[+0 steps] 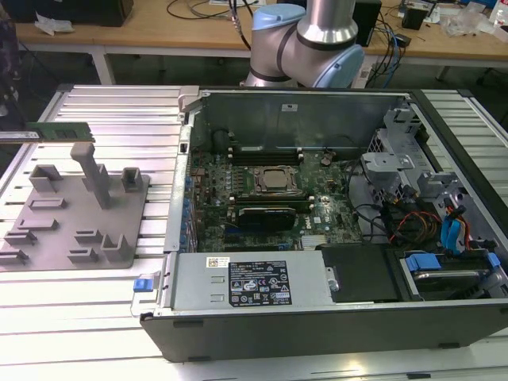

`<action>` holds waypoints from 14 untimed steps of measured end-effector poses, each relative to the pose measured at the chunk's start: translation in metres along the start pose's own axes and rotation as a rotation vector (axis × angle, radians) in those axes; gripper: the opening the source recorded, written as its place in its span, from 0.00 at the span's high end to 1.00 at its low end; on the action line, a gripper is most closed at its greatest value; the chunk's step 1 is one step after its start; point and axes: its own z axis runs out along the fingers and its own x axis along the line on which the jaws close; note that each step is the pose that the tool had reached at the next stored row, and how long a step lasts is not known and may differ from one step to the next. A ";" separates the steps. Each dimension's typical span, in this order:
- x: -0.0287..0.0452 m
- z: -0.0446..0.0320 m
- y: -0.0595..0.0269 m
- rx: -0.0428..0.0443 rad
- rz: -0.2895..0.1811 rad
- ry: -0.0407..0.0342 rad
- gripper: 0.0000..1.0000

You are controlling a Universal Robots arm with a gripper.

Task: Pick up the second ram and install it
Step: 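Pick up the second ram and move it above second insertion slot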

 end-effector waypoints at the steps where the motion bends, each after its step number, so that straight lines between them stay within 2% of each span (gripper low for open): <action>1: 0.0000 -0.0001 -0.0027 0.0000 0.000 0.0000 0.91; 4: 0.0000 -0.0003 -0.0080 0.0000 0.000 0.0000 0.91; 9: 0.0001 -0.0010 -0.0246 0.0000 0.000 0.0000 0.91; 14: 0.0001 -0.0014 -0.0350 -0.0001 0.000 0.0000 0.91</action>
